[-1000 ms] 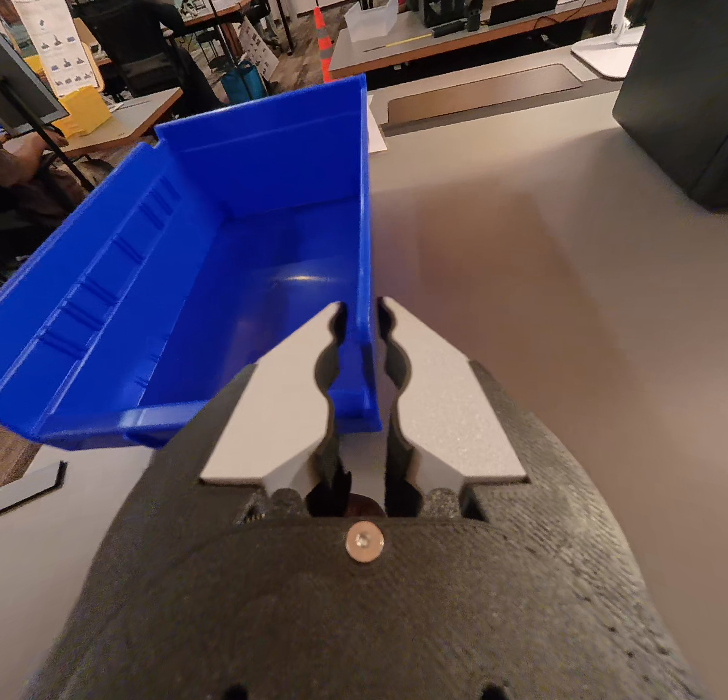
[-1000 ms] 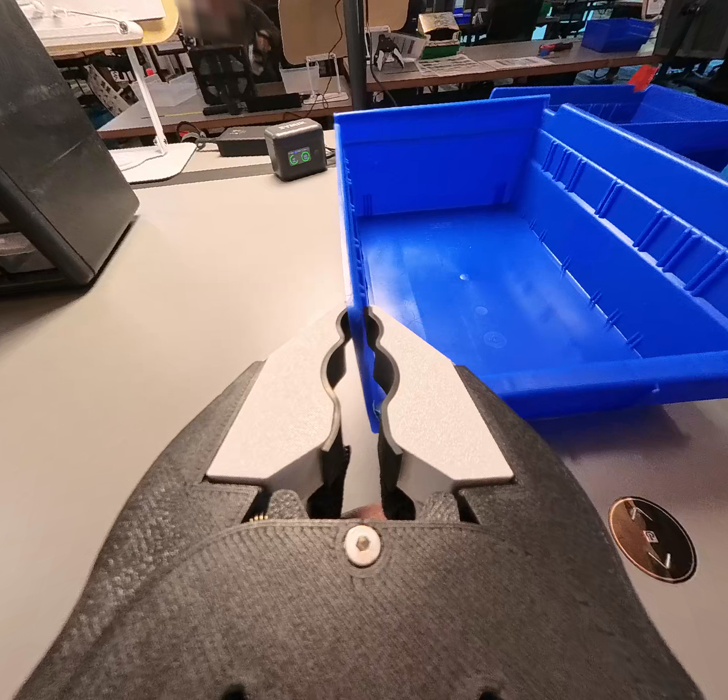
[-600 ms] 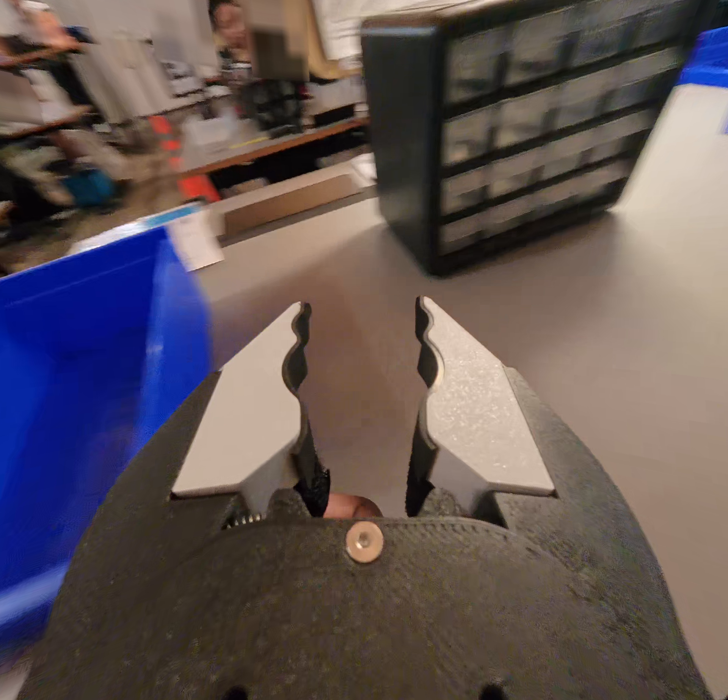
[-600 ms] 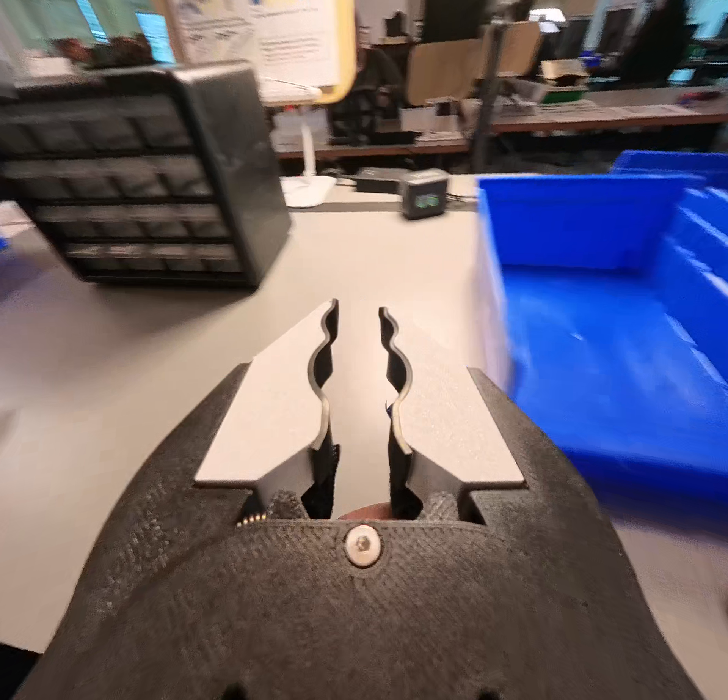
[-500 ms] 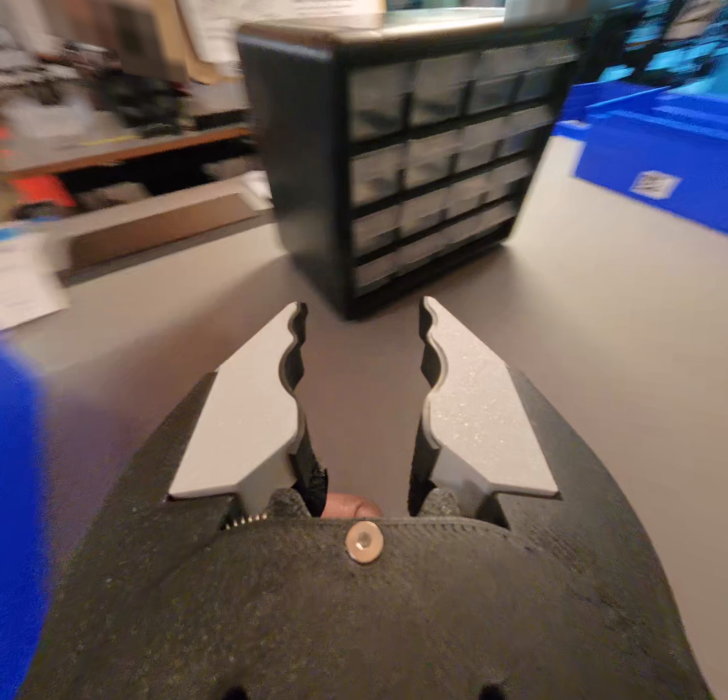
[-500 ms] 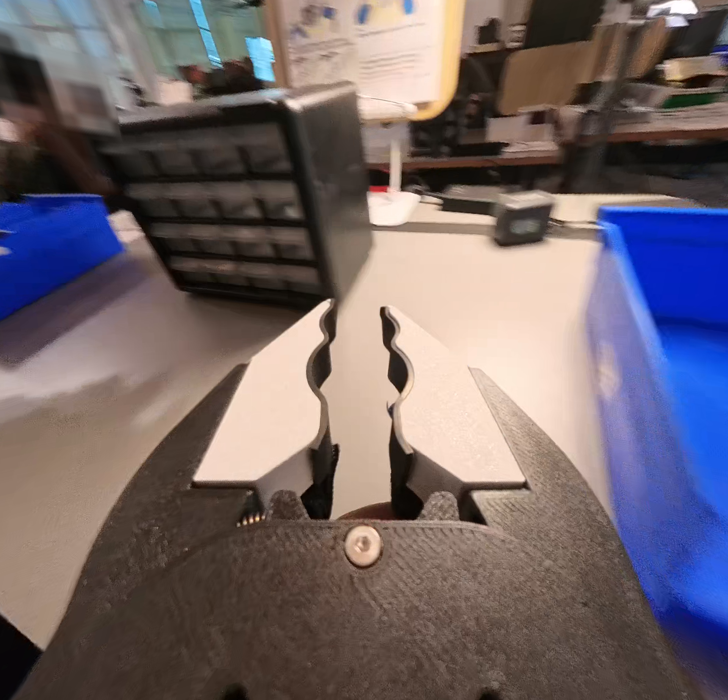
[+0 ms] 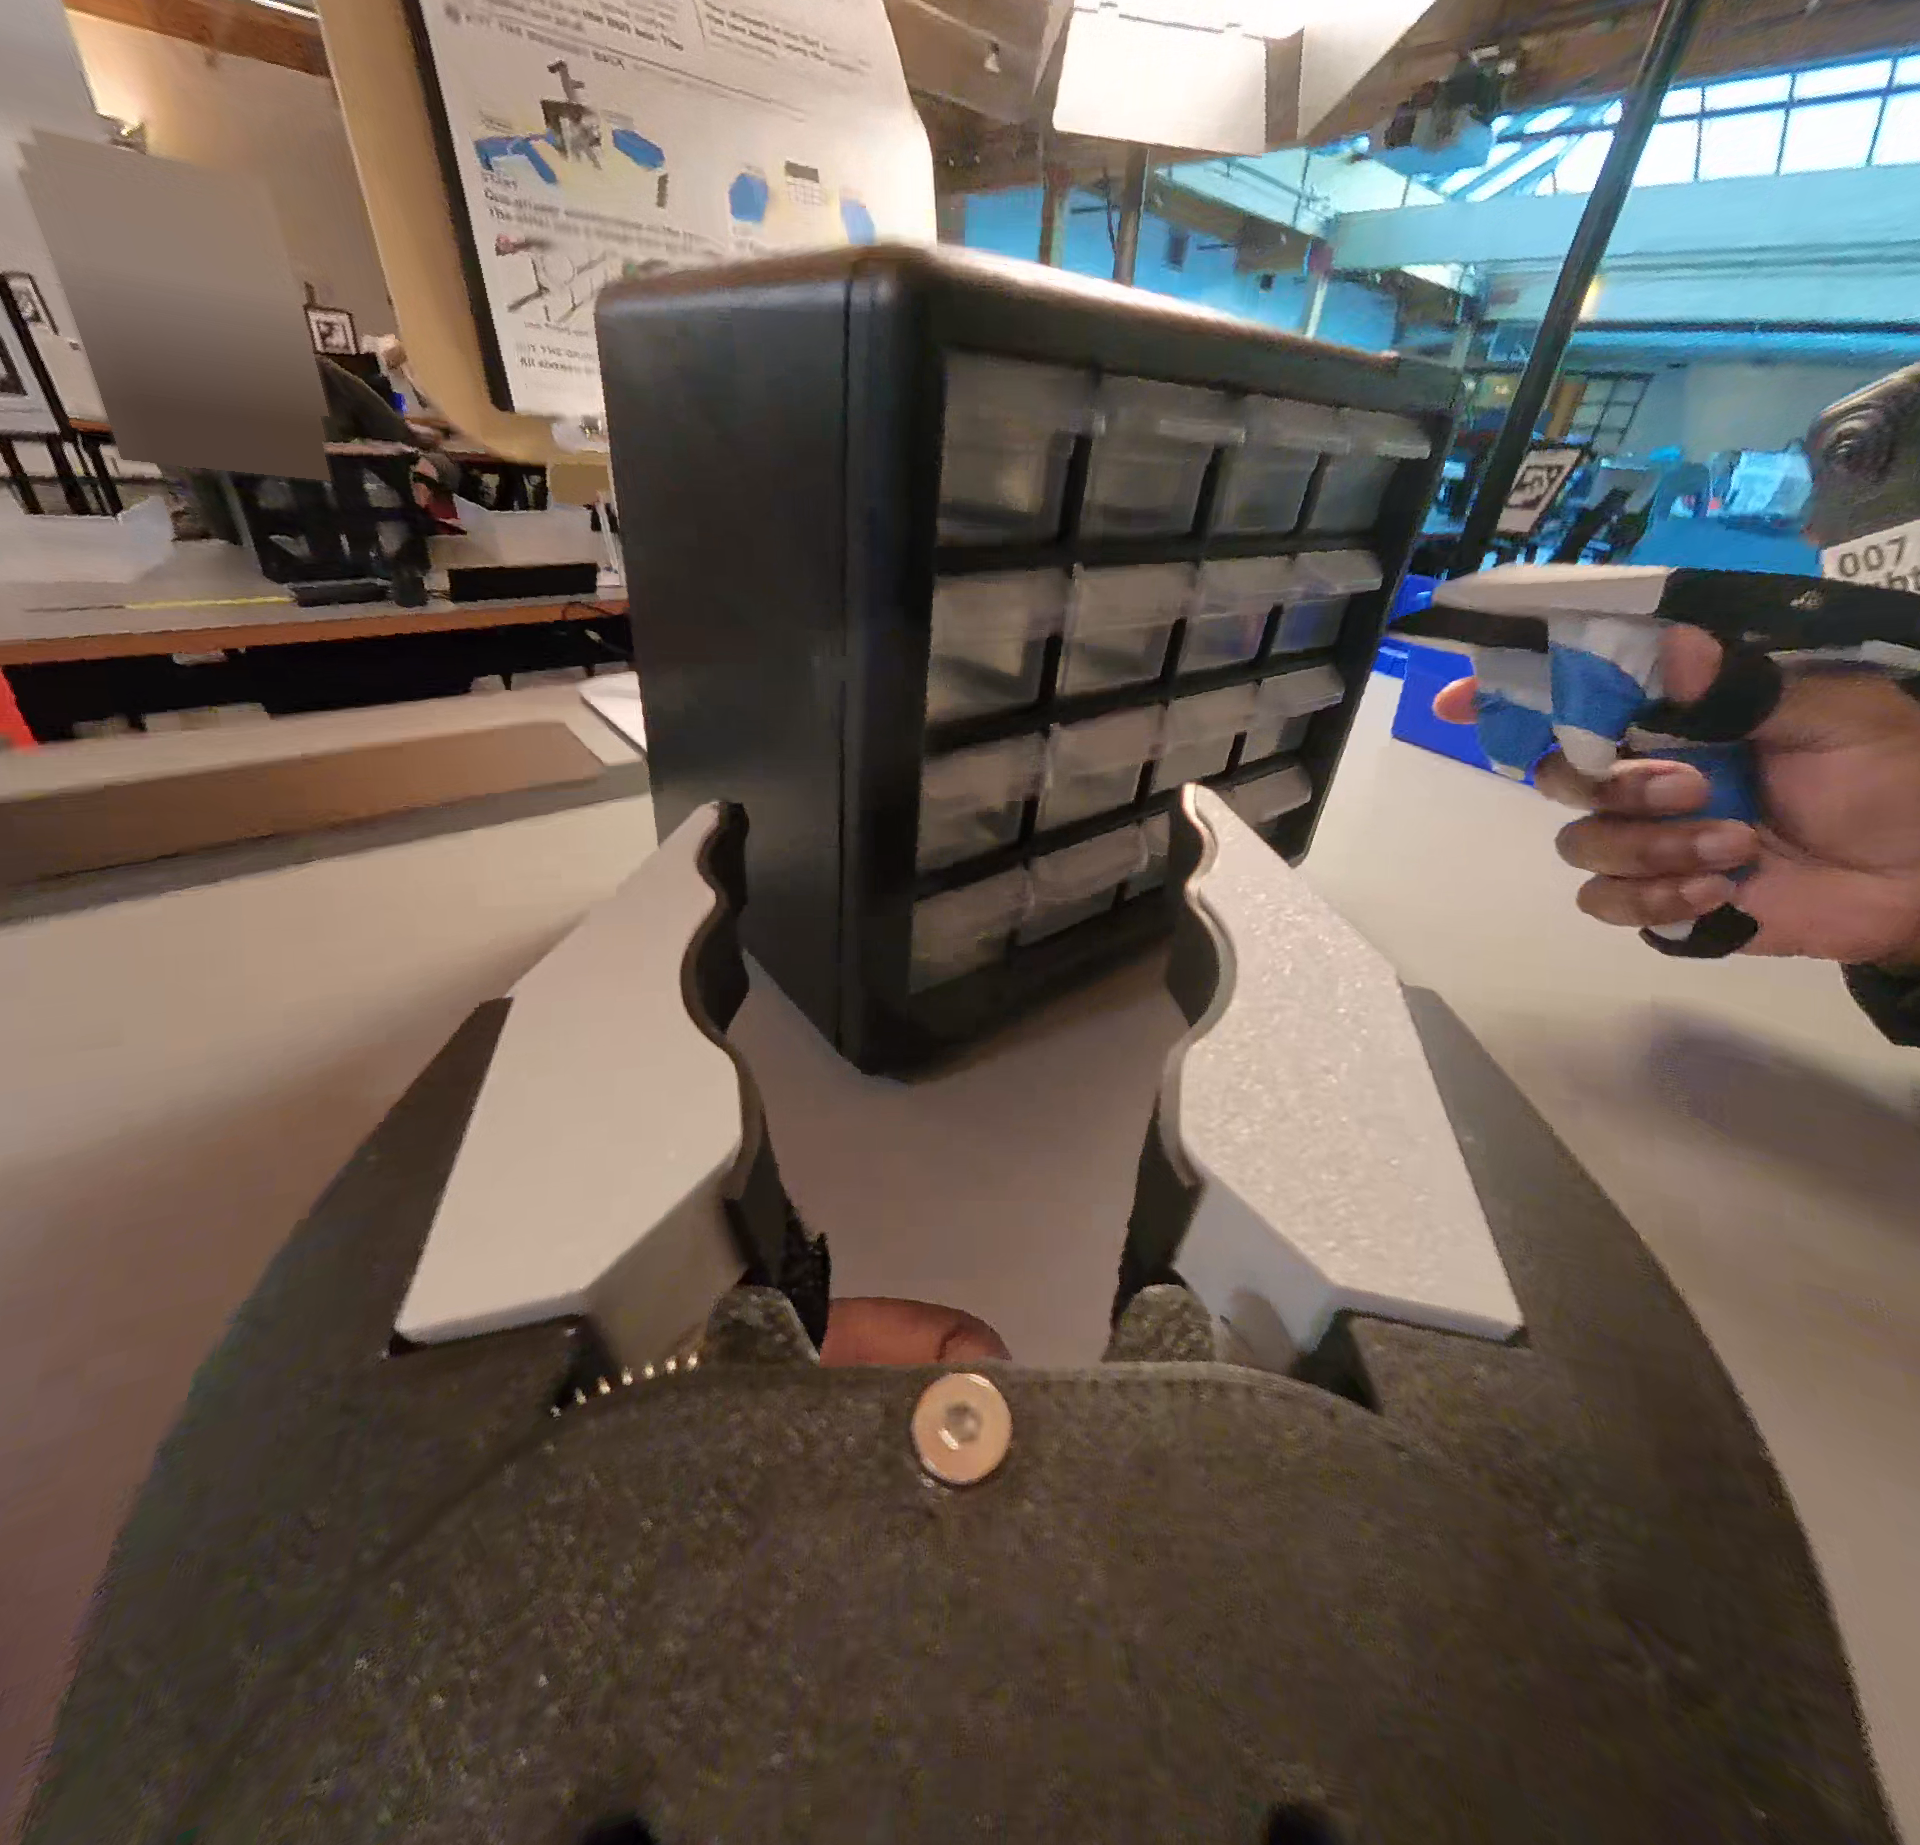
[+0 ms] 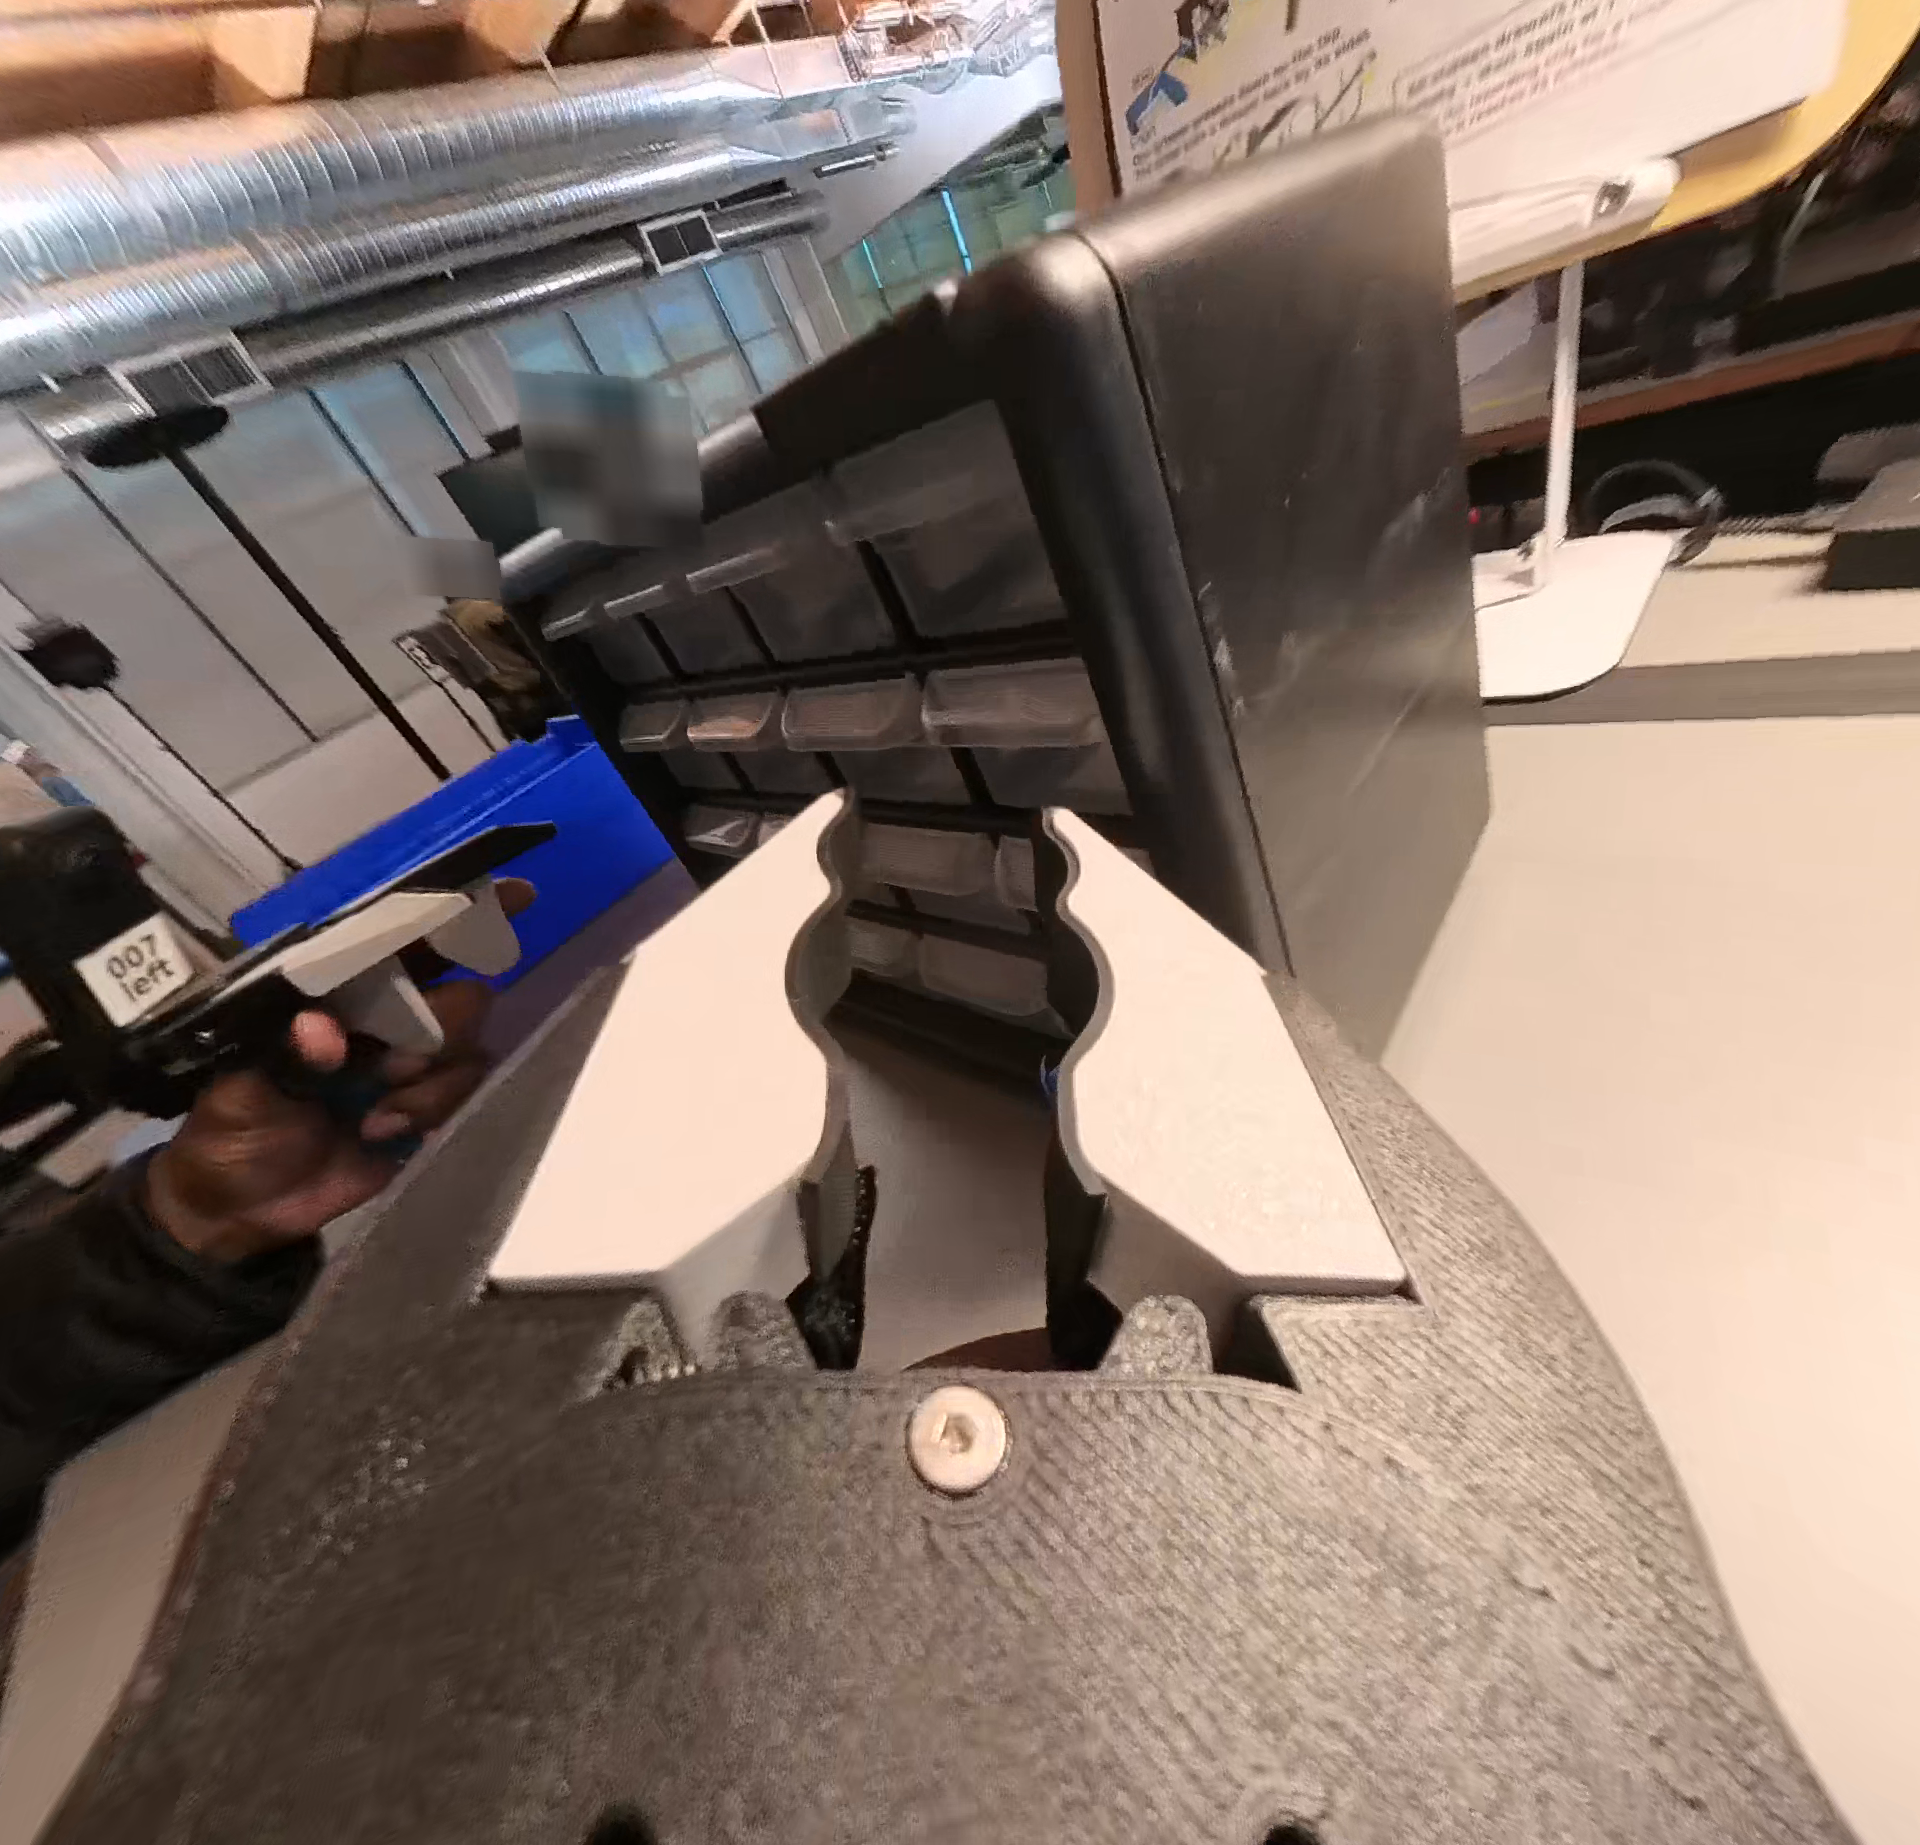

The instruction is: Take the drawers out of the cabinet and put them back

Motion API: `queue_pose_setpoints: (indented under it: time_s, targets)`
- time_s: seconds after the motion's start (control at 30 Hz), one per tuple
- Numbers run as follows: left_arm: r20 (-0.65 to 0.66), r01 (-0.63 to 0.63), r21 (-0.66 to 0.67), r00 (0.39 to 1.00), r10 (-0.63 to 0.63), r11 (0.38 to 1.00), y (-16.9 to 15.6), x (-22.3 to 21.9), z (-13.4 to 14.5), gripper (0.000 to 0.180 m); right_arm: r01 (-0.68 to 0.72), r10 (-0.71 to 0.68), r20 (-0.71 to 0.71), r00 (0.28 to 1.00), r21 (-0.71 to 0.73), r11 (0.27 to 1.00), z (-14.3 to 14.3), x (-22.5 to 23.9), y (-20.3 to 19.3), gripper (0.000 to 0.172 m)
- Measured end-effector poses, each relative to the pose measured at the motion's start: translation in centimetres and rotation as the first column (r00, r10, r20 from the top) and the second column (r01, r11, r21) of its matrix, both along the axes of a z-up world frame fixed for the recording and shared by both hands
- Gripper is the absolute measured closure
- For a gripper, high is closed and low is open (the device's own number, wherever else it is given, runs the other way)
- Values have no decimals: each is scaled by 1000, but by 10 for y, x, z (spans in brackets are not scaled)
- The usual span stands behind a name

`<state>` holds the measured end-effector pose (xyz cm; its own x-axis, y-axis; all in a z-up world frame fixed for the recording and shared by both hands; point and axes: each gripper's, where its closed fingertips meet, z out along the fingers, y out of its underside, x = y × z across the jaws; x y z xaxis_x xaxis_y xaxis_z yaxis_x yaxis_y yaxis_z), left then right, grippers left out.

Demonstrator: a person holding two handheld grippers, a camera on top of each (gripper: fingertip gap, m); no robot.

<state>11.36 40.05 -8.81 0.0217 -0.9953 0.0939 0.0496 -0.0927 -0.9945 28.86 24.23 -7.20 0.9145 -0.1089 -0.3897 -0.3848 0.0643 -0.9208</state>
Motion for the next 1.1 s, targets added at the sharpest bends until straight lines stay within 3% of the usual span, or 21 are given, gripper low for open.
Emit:
queue_pose_setpoints:
  time_s: [0.13,0.2,0.3,0.4,0.57,0.73,1.1]
  targets:
    - [30,79,159,996,-85,984,14,13,64,95,-31,32,-80,996,10,999,-14,-6,10,133]
    - [-48,195,278,981,-189,940,12,28,94,94,-44,46,-121,992,16,999,-18,-7,13,132]
    - [-288,347,383,925,-246,856,16,55,104,82,-33,39,-179,983,37,999,-20,-4,18,132]
    - [-353,366,445,911,-215,817,18,73,105,82,-19,32,-216,976,61,998,-19,-4,23,132]
    - [-330,418,391,895,-299,820,5,81,93,95,12,0,-195,981,61,998,-24,-2,23,133]
    - [-294,389,344,909,-296,854,9,89,100,110,-10,22,-177,984,71,997,-25,-6,27,134]
    - [-358,394,126,874,-329,911,14,89,88,113,16,6,-184,983,116,993,-17,6,12,134]
